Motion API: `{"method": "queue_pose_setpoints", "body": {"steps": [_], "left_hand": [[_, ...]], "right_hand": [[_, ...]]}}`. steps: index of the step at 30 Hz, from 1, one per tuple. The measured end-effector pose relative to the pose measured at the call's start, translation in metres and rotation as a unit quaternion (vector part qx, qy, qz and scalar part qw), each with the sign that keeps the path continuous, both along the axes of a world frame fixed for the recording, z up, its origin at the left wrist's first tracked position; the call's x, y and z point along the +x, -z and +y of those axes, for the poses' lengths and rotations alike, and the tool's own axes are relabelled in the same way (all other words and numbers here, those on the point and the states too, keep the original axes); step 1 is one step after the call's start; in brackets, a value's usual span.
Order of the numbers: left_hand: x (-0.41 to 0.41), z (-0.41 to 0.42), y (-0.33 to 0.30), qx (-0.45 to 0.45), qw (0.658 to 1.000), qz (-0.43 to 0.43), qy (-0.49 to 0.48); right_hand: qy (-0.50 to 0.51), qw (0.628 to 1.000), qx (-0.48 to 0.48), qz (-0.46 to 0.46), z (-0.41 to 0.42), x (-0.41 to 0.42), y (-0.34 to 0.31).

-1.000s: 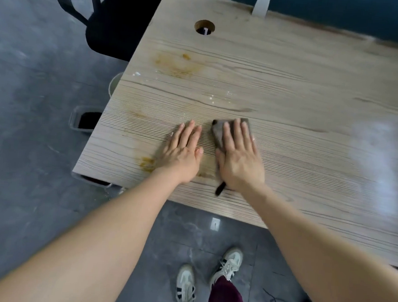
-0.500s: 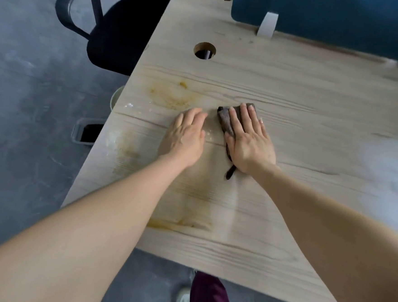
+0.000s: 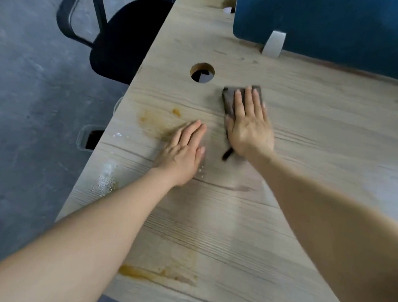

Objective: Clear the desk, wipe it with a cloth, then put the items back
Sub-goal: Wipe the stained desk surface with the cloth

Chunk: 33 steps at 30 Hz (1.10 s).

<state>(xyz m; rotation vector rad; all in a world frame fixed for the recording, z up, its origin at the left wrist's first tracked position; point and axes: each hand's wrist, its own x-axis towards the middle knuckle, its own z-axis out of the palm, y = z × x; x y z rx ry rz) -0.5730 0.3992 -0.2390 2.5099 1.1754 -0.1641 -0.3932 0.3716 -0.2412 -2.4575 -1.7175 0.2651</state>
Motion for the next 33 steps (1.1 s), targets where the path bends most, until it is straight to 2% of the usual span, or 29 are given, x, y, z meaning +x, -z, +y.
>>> {"method": "queue_pose_setpoints", "body": {"steps": [4,7,14,19,23,29,33], "left_hand": [[0.003,0.002,-0.005,-0.009,1.0,0.014,-0.004],[0.005,0.005,-0.008,-0.02,0.999,0.028,-0.002],[0.002,0.008,-0.008,-0.041,0.999,0.021,-0.004],[0.004,0.009,-0.011,-0.044,0.998,0.036,-0.001],[0.006,0.011,-0.016,-0.042,0.997,0.062,0.006],[0.007,0.012,-0.017,-0.054,0.996,0.065,-0.002],[0.006,0.01,-0.015,-0.041,0.998,0.05,0.005]], "right_hand": [[-0.058,0.998,-0.013,0.007,-0.038,-0.02,-0.005],[-0.08,0.996,-0.024,0.02,-0.024,-0.002,-0.008],[0.006,1.0,-0.027,0.009,0.025,0.029,-0.005],[-0.036,0.999,-0.015,0.013,-0.021,-0.019,-0.009],[-0.066,0.997,-0.029,0.024,-0.018,-0.011,-0.01],[0.011,0.999,-0.032,0.015,0.031,0.021,-0.005],[-0.003,1.0,-0.016,0.022,-0.004,-0.012,-0.009]]}}
